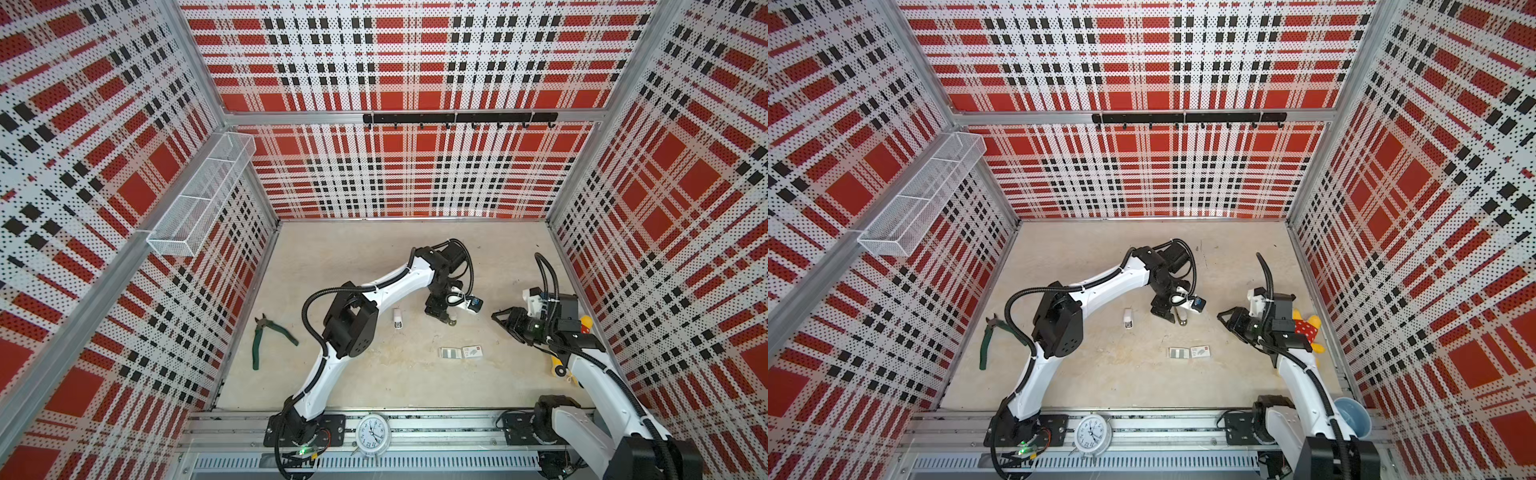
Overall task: Load the staples into the stapler
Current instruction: 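Lower the left gripper and grasp the white stapler by its end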
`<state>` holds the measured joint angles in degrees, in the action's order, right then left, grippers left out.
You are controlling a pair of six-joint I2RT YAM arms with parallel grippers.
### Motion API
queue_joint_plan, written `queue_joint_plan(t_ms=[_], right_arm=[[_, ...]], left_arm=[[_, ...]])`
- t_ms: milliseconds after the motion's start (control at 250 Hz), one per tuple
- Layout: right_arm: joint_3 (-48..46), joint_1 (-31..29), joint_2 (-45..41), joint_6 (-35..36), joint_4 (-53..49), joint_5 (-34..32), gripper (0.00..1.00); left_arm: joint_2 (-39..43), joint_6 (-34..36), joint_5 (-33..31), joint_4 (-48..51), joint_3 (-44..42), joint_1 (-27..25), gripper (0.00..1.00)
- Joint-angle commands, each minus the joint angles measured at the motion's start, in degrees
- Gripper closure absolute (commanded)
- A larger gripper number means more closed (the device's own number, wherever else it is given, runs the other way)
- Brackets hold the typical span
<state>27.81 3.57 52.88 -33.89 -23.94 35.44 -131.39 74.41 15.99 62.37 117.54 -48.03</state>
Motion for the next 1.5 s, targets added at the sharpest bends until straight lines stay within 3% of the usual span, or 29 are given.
queue_joint_plan(t_ms=[0,196,448,552,708,1080,1497], right_arm=[[-0.77,0.11,-1.77,0.35,0.23,-0.71,0.55],[-0.67,0.19,-1.99,1.35,-1.28,-1.23,0.56],[-1.16,0.38,-0.44,1.69,0.07,-1.54,0.56],[-1.43,0.47,0.41,1.88,0.86,-1.35,0.56],[-1.73,0.56,1.26,1.71,1.87,-0.99,0.57],[-2.65,0.71,0.18,1.44,1.78,-1.13,0.57],[-2.68,0.73,1.7,1.01,3.42,-0.46,0.58]], left_arm=[[-3.29,3.77,-1.07,0.27,2.48,-0.92,0.07],[-5.79,3.75,-1.09,0.21,5.48,-0.75,0.12],[-5.12,4.61,-1.86,-0.07,2.87,-0.32,0.43],[-4.51,4.31,-1.75,-0.1,2.13,-0.13,0.43],[-4.57,4.74,-1.99,-0.21,1.57,-0.37,0.36],[-5.83,4.48,-2.97,-0.58,2.81,-0.68,0.54],[-5.28,3.33,-3.36,-1.47,0.33,-0.75,0.51]])
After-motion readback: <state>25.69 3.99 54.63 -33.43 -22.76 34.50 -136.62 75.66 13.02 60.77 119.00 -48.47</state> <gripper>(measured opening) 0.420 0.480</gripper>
